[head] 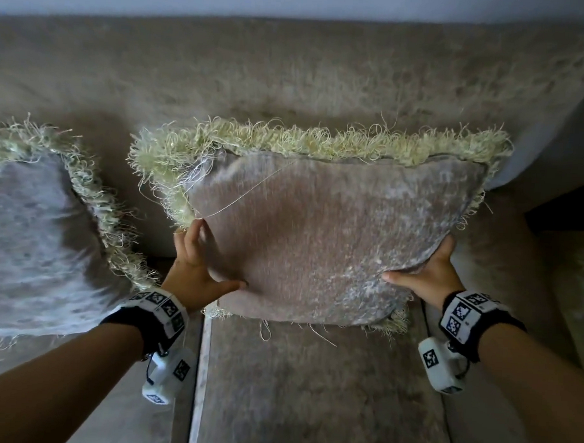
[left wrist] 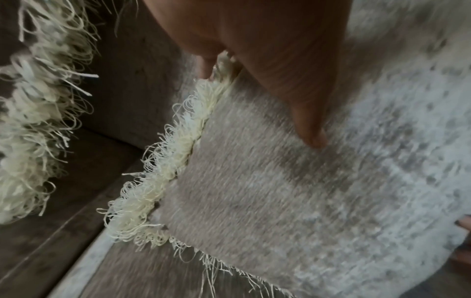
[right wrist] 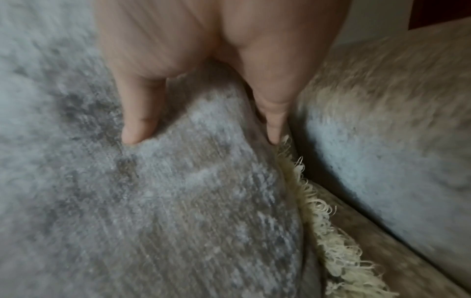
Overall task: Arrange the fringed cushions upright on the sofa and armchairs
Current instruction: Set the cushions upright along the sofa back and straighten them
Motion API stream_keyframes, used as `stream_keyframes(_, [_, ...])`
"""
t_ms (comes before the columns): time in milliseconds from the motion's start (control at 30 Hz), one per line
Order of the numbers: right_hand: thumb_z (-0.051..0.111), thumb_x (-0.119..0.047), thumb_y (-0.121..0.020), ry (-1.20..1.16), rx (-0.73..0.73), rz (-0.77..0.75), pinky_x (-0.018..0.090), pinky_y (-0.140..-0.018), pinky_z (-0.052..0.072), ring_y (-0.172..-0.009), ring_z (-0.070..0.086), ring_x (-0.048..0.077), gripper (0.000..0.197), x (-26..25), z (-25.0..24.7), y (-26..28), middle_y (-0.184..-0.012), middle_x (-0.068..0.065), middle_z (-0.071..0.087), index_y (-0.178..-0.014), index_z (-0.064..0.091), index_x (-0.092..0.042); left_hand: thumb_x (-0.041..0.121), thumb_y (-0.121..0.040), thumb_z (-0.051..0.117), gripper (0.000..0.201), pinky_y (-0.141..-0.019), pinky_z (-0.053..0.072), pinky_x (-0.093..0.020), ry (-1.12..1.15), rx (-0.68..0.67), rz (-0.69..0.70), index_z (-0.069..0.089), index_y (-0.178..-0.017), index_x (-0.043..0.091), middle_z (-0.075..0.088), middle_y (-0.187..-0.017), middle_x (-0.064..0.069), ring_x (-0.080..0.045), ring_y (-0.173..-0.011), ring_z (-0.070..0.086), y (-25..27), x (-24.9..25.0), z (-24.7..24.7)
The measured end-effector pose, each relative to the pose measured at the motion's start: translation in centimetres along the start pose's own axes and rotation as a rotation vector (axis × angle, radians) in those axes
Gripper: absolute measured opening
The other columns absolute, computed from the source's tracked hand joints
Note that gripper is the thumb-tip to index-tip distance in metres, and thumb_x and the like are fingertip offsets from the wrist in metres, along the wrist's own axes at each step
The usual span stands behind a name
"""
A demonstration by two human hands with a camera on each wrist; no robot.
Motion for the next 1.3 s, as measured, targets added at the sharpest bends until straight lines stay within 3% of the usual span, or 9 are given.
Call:
stream_keyframes(100, [0.095,-0.026,-0.056,-0.062,0.031,0.042,0.044,-0.109,0.037,-0.127,0.047,0.030,0.142,-0.2,1.0,-0.2,-0.145,0.011,0.044,-0.143,-0.016,-0.043,0.038,-0.039,0.098,0.151,-0.111,0.035,-0.046,0.041,-0.078,-0.026,-0.008,-0.148,0.035,0.021,-0.145,-0.001,-0.016,-0.135,0.028,-1.1,-0.4,1.5])
stream_keyframes(333, [0.094,-0.016,-0.056,-0.187,0.118,0.005,0.036,-0.110,0.034,-0.123,0.050,0.020,0.130,-0.4,2.0,-0.1,-0.131,-0.001,0.053,-0.148,0.003,-0.028,0.015,-0.047,0.094,0.138,-0.105,0.042,-0.054,0.108,-0.052,-0.043,0.000,-0.147,0.031,0.030,-0.142,-0.006,-0.026,-0.132,0.039,-1.4,-1.3,2.9])
stream_keyframes(467, [0.088,-0.015,-0.068,-0.146,0.145,-0.014,0.037,-0.112,0.032,-0.130,0.045,0.021,0.129,-0.7,0.2,1.3,-0.141,0.001,0.045,-0.151,-0.010,-0.028,0.004,-0.054,0.091,0.134,-0.105,0.045,-0.045,0.206,0.010,0.010,0.001,-0.139,0.055,0.030,-0.141,-0.006,-0.020,-0.133,0.039,-0.2,-0.3,3.4])
stream_keyframes(533, [0.086,-0.014,-0.071,-0.124,0.156,-0.030,0.036,-0.112,0.030,-0.135,0.040,0.024,0.126,-1.4,-1.1,1.8,-0.149,0.004,0.039,-0.151,-0.011,-0.031,0.006,-0.056,0.089,0.130,-0.104,0.046,-0.048,0.201,0.029,-0.056,0.002,-0.141,0.051,0.029,-0.140,-0.009,-0.023,-0.133,0.038,0.6,-0.2,4.0])
stream_keyframes(633, [0.086,-0.020,-0.071,-0.065,0.142,-0.054,0.039,-0.111,0.032,-0.134,0.041,0.028,0.123,-1.6,-1.9,1.4,-0.149,0.006,0.039,-0.150,-0.009,-0.033,0.007,-0.060,0.088,0.127,-0.109,0.037,-0.053,0.085,0.037,-0.184,-0.002,-0.150,0.012,0.025,-0.140,-0.018,-0.034,-0.133,0.033,0.8,-0.6,5.1])
stream_keyframes(733, [0.083,-0.024,-0.075,0.000,0.127,-0.041,0.038,-0.105,0.038,-0.129,0.047,0.031,0.125,-1.1,-1.4,0.7,-0.146,0.011,0.043,-0.150,-0.016,-0.026,0.006,-0.069,0.083,0.122,-0.115,0.025,-0.053,0.003,0.006,-0.299,-0.007,-0.150,0.002,0.011,-0.149,-0.028,-0.046,-0.138,0.019,0.2,-0.6,5.7])
stream_keyframes(900, [0.078,-0.022,-0.080,0.014,0.148,-0.043,0.039,-0.105,0.039,-0.126,0.051,0.031,0.116,0.3,0.3,-0.2,-0.143,0.010,0.045,-0.149,-0.015,-0.029,0.018,-0.077,0.079,0.122,-0.109,0.030,-0.052,-0.131,-0.020,-0.339,-0.018,-0.148,0.003,0.008,-0.149,-0.033,-0.048,-0.137,0.019,-0.3,-0.4,5.9])
stream_keyframes(1133, [0.079,-0.027,-0.079,0.088,0.159,-0.090,0.047,-0.105,0.042,-0.127,0.046,0.035,0.101,0.3,-1.0,2.4,-0.149,0.011,0.027,-0.146,0.003,-0.037,0.037,-0.073,0.080,0.127,-0.099,0.046,-0.052,-0.369,-0.101,-0.264,-0.022,-0.146,0.028,0.016,-0.144,-0.024,-0.043,-0.134,0.030,2.6,-0.5,3.3])
stream_keyframes(1300, [0.075,-0.028,-0.083,0.116,0.150,-0.131,0.046,-0.102,0.044,-0.129,0.043,0.030,0.085,-3.3,-3.3,6.3,-0.148,0.005,0.024,-0.141,0.014,-0.036,0.030,-0.082,0.065,0.088,-0.095,0.049,-0.043,-0.553,-0.240,-0.267,0.011,-0.151,0.025,0.028,-0.141,-0.011,-0.032,-0.130,0.040,3.2,3.6,-1.8])
Point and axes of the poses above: each hand's wrist, its own y-axis away from the middle knuckle, its own z-axis out of the palm, x = y × z, the point moved 5 cm from there along -y, towards the middle knuckle
